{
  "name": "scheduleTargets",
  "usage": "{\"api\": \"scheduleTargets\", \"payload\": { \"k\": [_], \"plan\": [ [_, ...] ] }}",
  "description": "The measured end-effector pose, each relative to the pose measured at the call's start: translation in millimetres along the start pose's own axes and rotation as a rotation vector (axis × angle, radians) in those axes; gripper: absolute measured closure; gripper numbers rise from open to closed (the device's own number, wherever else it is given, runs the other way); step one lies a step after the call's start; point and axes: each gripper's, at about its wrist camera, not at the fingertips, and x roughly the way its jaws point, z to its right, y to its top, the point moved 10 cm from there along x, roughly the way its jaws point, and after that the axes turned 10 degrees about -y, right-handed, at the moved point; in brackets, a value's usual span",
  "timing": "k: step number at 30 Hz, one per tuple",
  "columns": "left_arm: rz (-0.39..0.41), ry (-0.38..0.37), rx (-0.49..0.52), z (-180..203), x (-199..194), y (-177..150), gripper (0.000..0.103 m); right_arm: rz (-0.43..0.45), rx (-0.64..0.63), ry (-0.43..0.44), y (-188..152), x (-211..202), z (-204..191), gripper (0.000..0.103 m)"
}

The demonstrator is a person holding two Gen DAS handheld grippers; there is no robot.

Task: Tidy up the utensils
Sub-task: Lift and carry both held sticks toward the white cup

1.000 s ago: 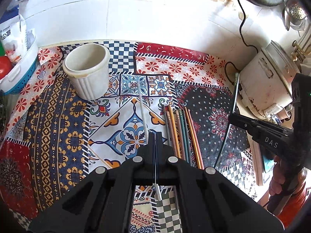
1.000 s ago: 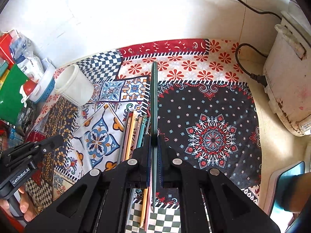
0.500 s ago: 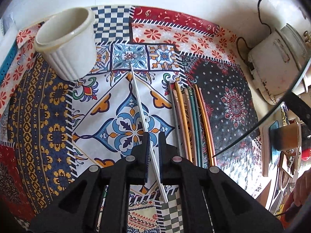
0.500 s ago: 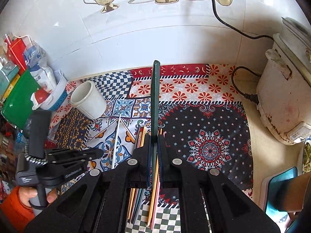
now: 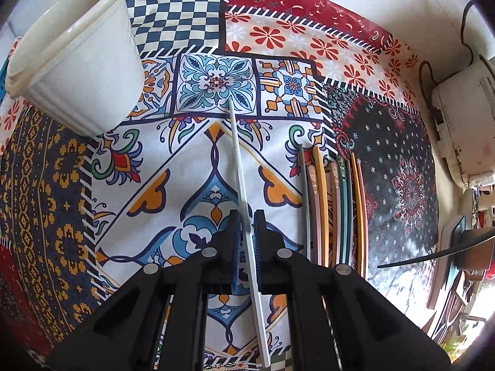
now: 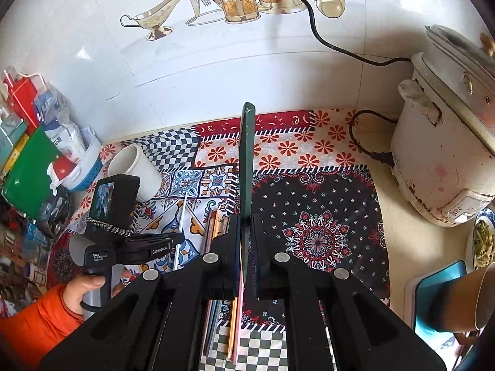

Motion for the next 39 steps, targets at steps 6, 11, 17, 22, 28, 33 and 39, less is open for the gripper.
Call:
{"api": "scheduleTargets", "payload": {
  "k": [6,11,17,22,28,33,39],
  "plan": [
    [-0.013,0.050,0.084,9.0,6.9,12.3,0.098,0.000,0.003,0.001,3.9,1.4,-0.2,0.098],
    [-0.018,0.017,0.066,5.7,6.2,14.4,0.100,0.002,0.000,0.011,5.9,1.3,-4.9,0.098],
    [0.068,-0.028,0.028,-7.5,-31.8,11.7,0.100,0.021,-0.007,0.025,12.0,-4.9,-11.8,0.098],
    [0.165,-0.003,0.069,-8.2,-74.6,2.1,0.100,0.036,-0.024,0.033,17.8,-7.8,-22.2,0.098],
    [0.278,0.021,0.063,-17.3,-126.2,-13.0,0.100,0.050,-0.052,0.056,25.1,-8.8,-40.9,0.098],
    [0.366,0.020,0.060,-16.6,-164.5,-15.0,0.100,0.073,-0.075,0.084,34.3,-13.0,-60.4,0.098],
    [0.502,0.039,0.076,-15.6,-220.3,-5.9,0.100,0.116,-0.098,0.123,54.9,-19.7,-89.0,0.098]
  ]
}}
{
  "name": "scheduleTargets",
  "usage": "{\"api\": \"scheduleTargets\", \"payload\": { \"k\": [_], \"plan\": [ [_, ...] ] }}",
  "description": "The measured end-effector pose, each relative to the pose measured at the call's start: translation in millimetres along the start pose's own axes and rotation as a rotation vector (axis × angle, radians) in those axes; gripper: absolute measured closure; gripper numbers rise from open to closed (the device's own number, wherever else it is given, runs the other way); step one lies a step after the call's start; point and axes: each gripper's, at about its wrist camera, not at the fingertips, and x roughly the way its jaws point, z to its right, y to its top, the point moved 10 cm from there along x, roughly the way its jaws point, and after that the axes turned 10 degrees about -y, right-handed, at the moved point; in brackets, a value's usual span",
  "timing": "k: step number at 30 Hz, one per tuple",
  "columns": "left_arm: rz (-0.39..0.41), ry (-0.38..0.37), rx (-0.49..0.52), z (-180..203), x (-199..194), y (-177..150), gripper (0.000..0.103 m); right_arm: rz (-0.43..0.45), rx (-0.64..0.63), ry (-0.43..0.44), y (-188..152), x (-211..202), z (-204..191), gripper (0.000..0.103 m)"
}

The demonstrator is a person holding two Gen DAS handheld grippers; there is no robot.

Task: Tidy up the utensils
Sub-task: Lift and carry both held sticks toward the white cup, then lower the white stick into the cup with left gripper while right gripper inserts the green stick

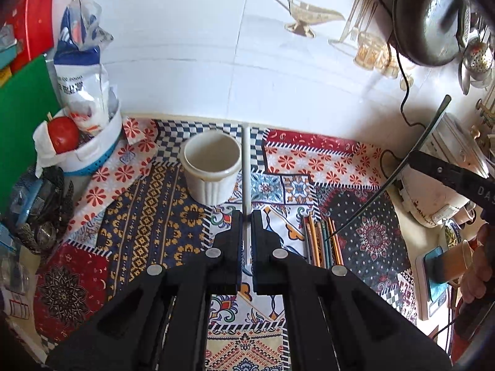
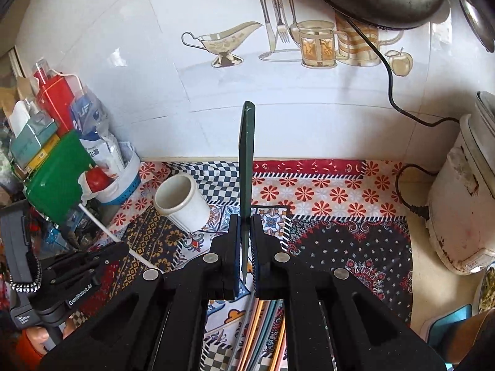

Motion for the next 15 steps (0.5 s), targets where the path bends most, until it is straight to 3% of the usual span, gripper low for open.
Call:
{"api": "scheduleTargets", "payload": {
  "k": [10,15],
  "plan": [
    [0.175,-0.003,0.016,-4.1,-41.9,68.3,0.100,0.092,-0.058,0.058,50.2,-3.5,-49.1,0.098],
    [0.224,0.007,0.021,-14.4,-46.4,98.0,0.100,0.115,-0.068,0.091,72.5,3.9,-71.4,0.098]
  ]
}}
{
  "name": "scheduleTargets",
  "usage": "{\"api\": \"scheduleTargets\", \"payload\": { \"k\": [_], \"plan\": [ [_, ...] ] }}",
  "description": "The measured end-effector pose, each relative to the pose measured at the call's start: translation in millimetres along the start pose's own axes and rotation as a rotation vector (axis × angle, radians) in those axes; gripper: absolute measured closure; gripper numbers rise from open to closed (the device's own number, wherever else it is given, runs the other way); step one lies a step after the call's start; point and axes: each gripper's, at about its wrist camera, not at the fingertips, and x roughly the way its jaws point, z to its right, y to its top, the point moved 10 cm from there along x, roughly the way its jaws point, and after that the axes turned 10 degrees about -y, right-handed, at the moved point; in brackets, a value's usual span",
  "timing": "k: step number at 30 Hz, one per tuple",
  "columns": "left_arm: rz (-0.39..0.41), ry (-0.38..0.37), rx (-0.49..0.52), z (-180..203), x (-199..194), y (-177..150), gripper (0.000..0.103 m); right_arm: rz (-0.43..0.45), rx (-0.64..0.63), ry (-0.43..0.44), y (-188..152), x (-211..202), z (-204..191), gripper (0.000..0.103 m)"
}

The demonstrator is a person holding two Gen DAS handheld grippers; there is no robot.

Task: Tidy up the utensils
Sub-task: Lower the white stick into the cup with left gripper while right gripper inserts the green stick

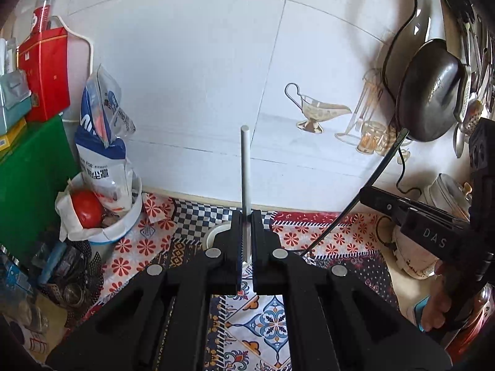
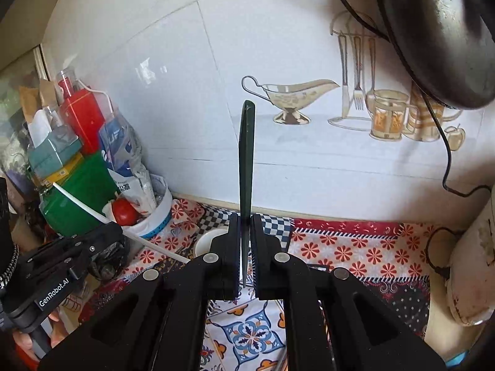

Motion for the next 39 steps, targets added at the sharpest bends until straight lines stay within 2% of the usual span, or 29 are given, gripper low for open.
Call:
{"api": "scheduleTargets", "payload": {
  "k": [5,10,13,18,25,33,39],
  "plan": [
    [0.006,0.021,0.009,-11.6,10.9,15.0,0.100,0.008,-0.008,0.027,16.7,17.7,-17.6,0.098],
    [-0.027,0.027,-0.006,-27.2,30.8,15.6,0.100,-0.019,-0.028,0.041,19.7,43.9,-32.9,0.098],
    [-0.052,0.031,-0.006,-33.5,43.8,11.8,0.100,-0.047,-0.046,0.043,15.7,61.6,-39.4,0.098],
    [-0.104,-0.004,-0.038,-47.6,70.7,0.9,0.100,-0.112,-0.068,0.043,0.9,91.2,-44.6,0.098],
    [-0.186,0.001,-0.085,-67.7,104.3,-21.0,0.100,-0.196,-0.111,0.036,-23.0,125.4,-50.1,0.098],
    [-0.240,0.015,-0.078,-72.8,118.1,-33.9,0.100,-0.234,-0.165,0.027,-38.5,138.7,-52.1,0.097],
    [-0.232,0.018,-0.080,-71.5,113.6,-31.3,0.100,-0.228,-0.195,0.022,-38.4,136.9,-55.3,0.097]
  ]
}}
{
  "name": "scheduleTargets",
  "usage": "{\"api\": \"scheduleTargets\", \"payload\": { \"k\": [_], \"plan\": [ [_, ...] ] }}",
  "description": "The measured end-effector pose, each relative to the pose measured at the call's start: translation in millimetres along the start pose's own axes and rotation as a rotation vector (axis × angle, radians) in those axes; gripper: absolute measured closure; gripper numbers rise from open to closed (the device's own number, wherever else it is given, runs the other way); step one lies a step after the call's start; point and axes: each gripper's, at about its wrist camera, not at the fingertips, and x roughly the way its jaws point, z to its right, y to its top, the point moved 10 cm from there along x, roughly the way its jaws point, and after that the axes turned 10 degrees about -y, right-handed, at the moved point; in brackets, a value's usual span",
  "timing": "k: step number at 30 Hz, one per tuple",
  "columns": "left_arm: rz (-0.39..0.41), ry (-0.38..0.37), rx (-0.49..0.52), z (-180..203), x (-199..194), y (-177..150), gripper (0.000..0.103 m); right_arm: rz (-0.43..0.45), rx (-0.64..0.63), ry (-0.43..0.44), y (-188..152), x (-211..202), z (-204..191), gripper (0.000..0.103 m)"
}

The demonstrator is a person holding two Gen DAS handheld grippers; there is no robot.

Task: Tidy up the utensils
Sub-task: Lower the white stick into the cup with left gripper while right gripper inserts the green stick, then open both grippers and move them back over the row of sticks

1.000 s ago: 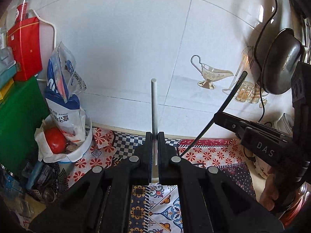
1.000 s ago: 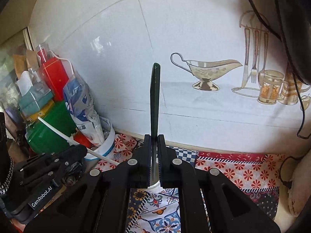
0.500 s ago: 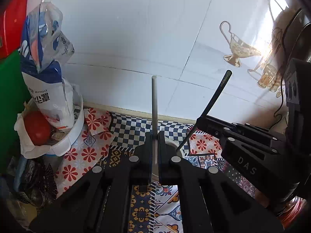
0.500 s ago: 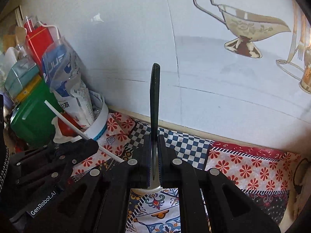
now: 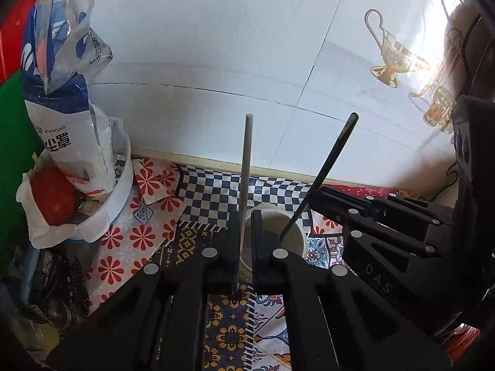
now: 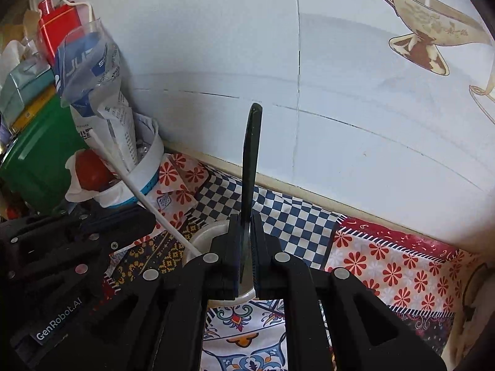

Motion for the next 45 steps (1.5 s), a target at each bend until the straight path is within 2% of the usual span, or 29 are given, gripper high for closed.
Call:
{"api": "scheduleTargets", "payload": {
  "k": [4,6,8,12,15,22,29,37,45],
  "plan": [
    [0.016,0.009,0.005,2.2,-11.2,1.8,0.098,0.000,-0.021,0.008,-1.4,-11.7,-2.0,0.096],
    [0.030,0.015,0.011,4.2,-19.8,2.3,0.095,0.006,-0.025,0.005,-2.6,-20.5,-1.2,0.092],
    [0.043,0.014,0.018,7.4,-29.1,2.6,0.089,0.019,-0.021,0.006,-3.9,-31.7,0.7,0.088],
    [0.071,0.018,0.048,18.3,-50.0,2.2,0.084,0.058,-0.014,-0.010,-5.5,-57.0,7.8,0.086],
    [0.099,0.029,0.083,31.5,-67.0,0.0,0.072,0.086,0.002,-0.012,-8.9,-77.7,14.2,0.085],
    [0.124,0.015,0.177,73.9,-94.7,-16.5,0.046,0.134,0.072,-0.046,-29.0,-119.6,49.2,0.075],
    [0.099,-0.032,0.228,120.9,-89.8,-38.4,0.020,0.112,0.149,-0.121,-71.8,-140.3,94.7,0.071],
    [-0.027,-0.077,0.242,159.0,-40.4,-85.7,0.019,-0.014,0.219,-0.216,-145.0,-133.2,147.3,0.071],
    [-0.210,-0.071,0.231,161.5,18.9,-144.5,0.019,-0.181,0.292,-0.240,-218.7,-100.9,173.7,0.071]
  ]
}}
